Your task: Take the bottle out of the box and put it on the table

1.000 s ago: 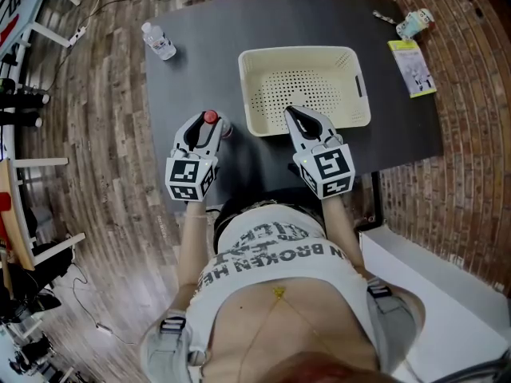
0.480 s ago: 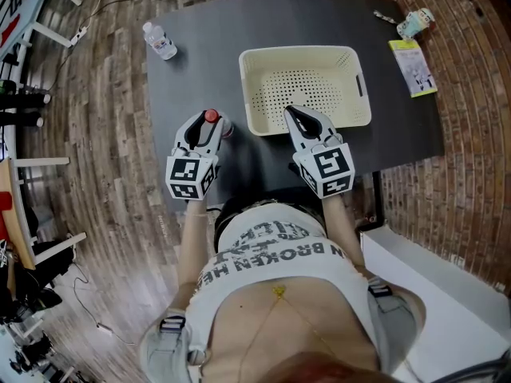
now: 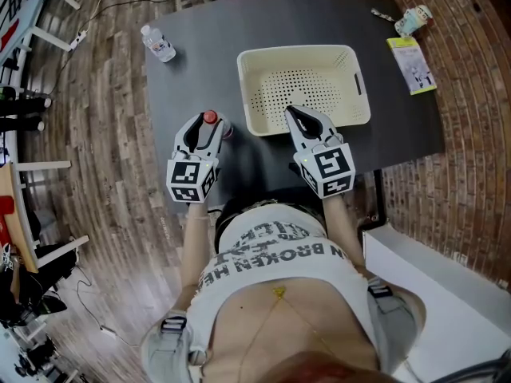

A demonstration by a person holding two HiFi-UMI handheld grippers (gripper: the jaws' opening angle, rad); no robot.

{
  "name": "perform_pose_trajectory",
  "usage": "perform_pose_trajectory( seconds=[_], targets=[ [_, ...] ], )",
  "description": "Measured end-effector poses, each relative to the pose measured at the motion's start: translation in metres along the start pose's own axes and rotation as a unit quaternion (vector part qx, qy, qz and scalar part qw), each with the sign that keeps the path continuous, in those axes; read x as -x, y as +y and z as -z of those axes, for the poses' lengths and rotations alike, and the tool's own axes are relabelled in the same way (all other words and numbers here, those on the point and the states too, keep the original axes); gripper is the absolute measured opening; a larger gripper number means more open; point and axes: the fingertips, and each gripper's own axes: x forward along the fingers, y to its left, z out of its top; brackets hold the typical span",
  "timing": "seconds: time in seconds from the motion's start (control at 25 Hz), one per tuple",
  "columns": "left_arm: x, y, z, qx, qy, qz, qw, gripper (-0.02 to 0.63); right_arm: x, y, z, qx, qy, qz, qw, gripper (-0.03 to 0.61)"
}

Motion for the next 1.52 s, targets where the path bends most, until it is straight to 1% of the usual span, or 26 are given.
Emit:
perform_pose_trajectory(
  seconds=[0.4,0.88,1.0,1.04,1.08,1.12,1.16,1.28,1.52],
  targets=[
    [0.012,0.001,0.001,0.009,0.001,-0.012,0.9999,0.169,0.003,-0.002,0.002,-0.001,0.002,0.003,1.0,0.009],
    [0.021,-0.005,0.001,0.015,0.008,-0.014,0.9998,0.169,0.006,-0.003,0.004,-0.001,0.001,0.004,1.0,0.009],
    [0.028,-0.01,-0.001,0.007,0.007,-0.018,0.9998,0.149,0.006,-0.002,0.004,-0.003,-0.001,0.003,1.0,0.009],
    [0.03,-0.013,-0.003,0.0,0.005,-0.018,0.9998,0.124,0.006,-0.001,0.004,-0.004,-0.003,0.001,1.0,0.009],
    [0.031,-0.017,-0.005,-0.007,0.002,-0.015,0.9999,0.068,0.007,0.0,0.004,-0.005,-0.005,-0.001,1.0,0.009],
    [0.031,-0.022,-0.008,-0.01,-0.003,-0.007,0.9999,0.031,0.007,0.001,0.003,-0.005,-0.007,-0.003,1.0,0.009],
    [0.03,-0.027,-0.01,-0.01,-0.008,0.003,0.9999,0.014,0.007,0.002,0.003,-0.006,-0.009,-0.007,1.0,0.009],
    [0.023,-0.043,-0.019,-0.006,-0.02,0.032,0.9993,0.008,0.007,0.007,0.0,-0.006,-0.019,-0.018,1.0,0.009],
    [0.009,-0.073,-0.047,-0.001,-0.051,0.073,0.996,0.008,0.009,0.016,-0.01,-0.014,-0.044,-0.032,0.998,0.009]
  ],
)
